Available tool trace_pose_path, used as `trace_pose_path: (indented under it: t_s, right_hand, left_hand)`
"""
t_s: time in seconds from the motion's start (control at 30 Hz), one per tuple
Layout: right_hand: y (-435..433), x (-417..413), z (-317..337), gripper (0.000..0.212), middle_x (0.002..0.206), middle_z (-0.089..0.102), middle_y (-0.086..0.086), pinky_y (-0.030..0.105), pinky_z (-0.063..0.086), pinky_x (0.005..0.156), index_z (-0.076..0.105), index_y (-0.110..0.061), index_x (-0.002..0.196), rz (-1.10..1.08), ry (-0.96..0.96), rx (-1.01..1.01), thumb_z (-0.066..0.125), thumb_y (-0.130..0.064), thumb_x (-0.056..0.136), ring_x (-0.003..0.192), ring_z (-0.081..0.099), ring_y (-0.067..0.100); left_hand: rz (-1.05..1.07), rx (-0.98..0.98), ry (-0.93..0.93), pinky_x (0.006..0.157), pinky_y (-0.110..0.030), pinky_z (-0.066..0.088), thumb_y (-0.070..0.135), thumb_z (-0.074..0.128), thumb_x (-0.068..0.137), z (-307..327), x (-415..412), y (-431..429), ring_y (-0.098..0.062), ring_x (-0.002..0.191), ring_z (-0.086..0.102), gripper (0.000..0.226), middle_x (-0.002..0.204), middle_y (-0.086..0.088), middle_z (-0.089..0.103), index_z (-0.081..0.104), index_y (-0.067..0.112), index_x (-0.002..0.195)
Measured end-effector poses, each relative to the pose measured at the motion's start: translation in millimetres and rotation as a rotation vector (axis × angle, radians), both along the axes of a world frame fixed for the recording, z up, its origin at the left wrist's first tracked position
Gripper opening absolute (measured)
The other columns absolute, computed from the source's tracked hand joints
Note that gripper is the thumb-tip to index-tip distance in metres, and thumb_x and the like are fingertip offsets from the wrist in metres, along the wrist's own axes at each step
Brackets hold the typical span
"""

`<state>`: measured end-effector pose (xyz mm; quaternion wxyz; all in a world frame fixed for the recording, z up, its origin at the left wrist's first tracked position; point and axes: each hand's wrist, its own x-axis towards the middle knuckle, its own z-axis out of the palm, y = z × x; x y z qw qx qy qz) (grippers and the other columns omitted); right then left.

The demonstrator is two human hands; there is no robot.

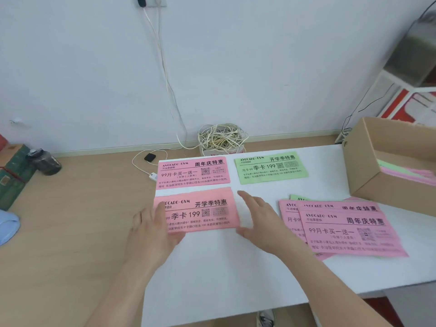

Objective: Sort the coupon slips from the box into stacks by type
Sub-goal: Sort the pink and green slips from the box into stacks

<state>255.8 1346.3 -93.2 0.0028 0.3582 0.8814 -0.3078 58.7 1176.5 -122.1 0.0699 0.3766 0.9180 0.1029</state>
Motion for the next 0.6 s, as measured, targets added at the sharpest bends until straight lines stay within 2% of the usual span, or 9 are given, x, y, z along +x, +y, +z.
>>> trace_pose_path:
  t_s: [0.07,0.17,0.27,0.33,0.4,0.47,0.53,0.6]
  right_hand:
    - [2,34,14,0.086,0.151,0.024,-0.01,0.041,0.031,0.11,0.012,-0.041,0.149,0.013,-0.05,0.089,0.068,-0.042,0.083,0.138,0.021,0.017]
    - [13,100,25,0.084,0.154,0.018,-0.016,0.048,0.028,0.112,0.017,-0.045,0.147,-0.027,-0.163,0.167,0.068,-0.049,0.08,0.142,0.011,0.012]
    - [30,165,22,0.078,0.157,0.018,-0.016,0.045,0.024,0.116,0.021,-0.045,0.146,-0.138,-0.212,0.166,0.065,-0.05,0.083,0.145,0.009,0.012]
    - [42,194,15,0.075,0.159,0.012,-0.014,0.043,0.021,0.118,0.02,-0.044,0.147,-0.18,-0.246,0.173,0.063,-0.049,0.085,0.147,0.002,0.015]
    - [54,209,7,0.074,0.16,0.004,-0.013,0.046,0.021,0.118,0.018,-0.044,0.147,-0.178,-0.278,0.181,0.061,-0.05,0.086,0.148,-0.005,0.018]
    - [65,217,-1,0.075,0.161,0.002,-0.012,0.046,0.026,0.115,0.016,-0.044,0.148,-0.146,-0.32,0.176,0.06,-0.049,0.086,0.149,-0.004,0.02]
    - [74,223,-7,0.069,0.16,0.011,-0.011,0.042,0.034,0.11,0.022,-0.042,0.147,-0.112,-0.329,0.19,0.059,-0.046,0.088,0.148,0.008,0.018]
    - [83,230,-12,0.054,0.153,0.028,-0.012,0.035,0.042,0.099,0.035,-0.039,0.141,-0.064,-0.298,0.292,0.055,-0.041,0.09,0.141,0.027,0.015]
  left_hand:
    - [-0.102,0.066,0.095,0.085,-0.045,0.049,0.042,0.073,0.075,3,16,6,-0.032,0.12,0.039,0.073,0.134,-0.012,0.044,0.044,0.016,0.136]
    - [-0.357,0.266,0.131,0.084,-0.045,0.054,0.023,0.079,0.072,8,60,21,-0.028,0.114,0.048,0.049,0.125,-0.01,0.058,0.063,0.013,0.117]
    - [-0.615,0.318,0.051,0.077,-0.029,0.056,0.03,0.077,0.073,10,118,44,-0.014,0.109,0.05,0.033,0.115,0.005,0.063,0.067,0.024,0.104]
    - [-0.721,0.295,-0.011,0.079,-0.022,0.054,0.037,0.063,0.08,14,155,67,-0.008,0.111,0.052,0.025,0.116,0.012,0.063,0.068,0.028,0.102]
    - [-0.762,0.245,-0.125,0.098,-0.024,0.042,0.035,0.05,0.092,16,191,97,-0.01,0.125,0.045,0.03,0.133,0.011,0.051,0.063,0.024,0.117]
    - [-0.763,0.152,-0.216,0.11,-0.031,0.032,0.037,0.045,0.097,17,222,127,-0.014,0.136,0.033,0.038,0.146,0.005,0.04,0.053,0.02,0.13]
    - [-0.776,0.05,-0.146,0.115,-0.037,0.023,0.042,0.047,0.095,15,245,153,-0.019,0.143,0.019,0.051,0.154,-0.001,0.026,0.04,0.019,0.14]
    - [-0.747,-0.094,-0.063,0.115,-0.04,0.02,0.047,0.05,0.092,11,257,171,-0.023,0.145,0.011,0.064,0.158,-0.006,0.014,0.028,0.019,0.144]
